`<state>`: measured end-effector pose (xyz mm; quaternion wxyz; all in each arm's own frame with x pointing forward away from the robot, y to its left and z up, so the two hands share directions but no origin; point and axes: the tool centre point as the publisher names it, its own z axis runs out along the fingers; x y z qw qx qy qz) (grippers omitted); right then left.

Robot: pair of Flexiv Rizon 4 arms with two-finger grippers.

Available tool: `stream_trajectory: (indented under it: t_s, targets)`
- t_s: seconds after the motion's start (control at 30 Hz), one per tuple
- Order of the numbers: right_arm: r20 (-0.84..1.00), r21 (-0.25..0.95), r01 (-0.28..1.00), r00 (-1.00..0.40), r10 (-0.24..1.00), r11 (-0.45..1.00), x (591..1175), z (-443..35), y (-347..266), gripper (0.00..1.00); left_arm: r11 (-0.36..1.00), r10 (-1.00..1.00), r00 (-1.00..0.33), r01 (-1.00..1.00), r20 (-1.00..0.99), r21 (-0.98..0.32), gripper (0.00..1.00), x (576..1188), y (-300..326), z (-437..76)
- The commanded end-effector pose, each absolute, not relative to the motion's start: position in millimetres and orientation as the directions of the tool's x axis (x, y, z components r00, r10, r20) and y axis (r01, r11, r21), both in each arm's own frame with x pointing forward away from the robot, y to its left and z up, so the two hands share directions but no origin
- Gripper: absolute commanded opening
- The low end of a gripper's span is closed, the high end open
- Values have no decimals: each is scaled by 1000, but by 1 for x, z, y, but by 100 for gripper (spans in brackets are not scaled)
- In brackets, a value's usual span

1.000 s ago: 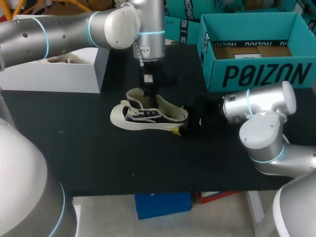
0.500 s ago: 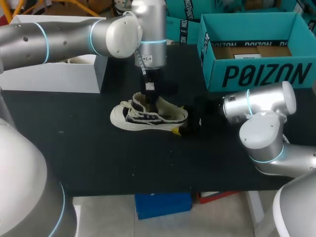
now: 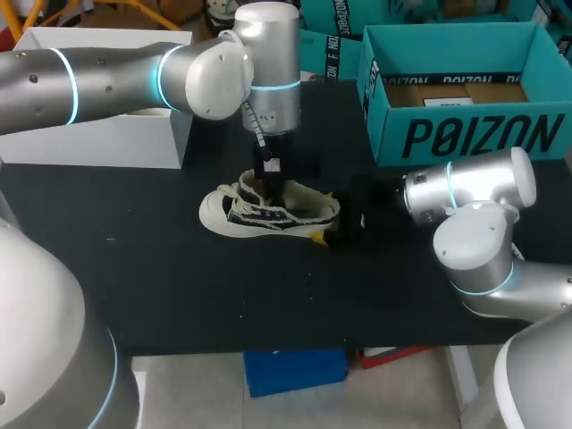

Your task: Take the shoe out of the shoebox, open the shoe tongue, remove and reinsert the insole, then place the shoe into the shoebox

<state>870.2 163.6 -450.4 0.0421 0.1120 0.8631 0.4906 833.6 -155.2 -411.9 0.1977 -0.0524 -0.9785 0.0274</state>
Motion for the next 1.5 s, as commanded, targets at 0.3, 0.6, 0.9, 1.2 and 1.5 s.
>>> stream_trajectory:
  t_s: [0.3,0.6,0.9,1.2,1.5]
  targets:
    - [39,857,155,-971,238,492,871,-457,164,0,998,53,-936,33,348,-62,0,832,-147,-432]
    - [39,857,155,-971,238,492,871,-457,164,0,997,44,-936,21,350,-69,0,832,-148,-445]
    - [39,857,155,-971,238,492,871,-457,164,0,998,33,-939,11,341,-65,3,833,-148,-446]
    - [39,857,155,-971,238,492,871,-457,164,0,998,31,-957,15,290,-55,10,835,-150,-445]
    - [39,857,155,-971,238,492,871,-457,164,0,999,25,-978,19,205,-32,7,839,-148,-451]
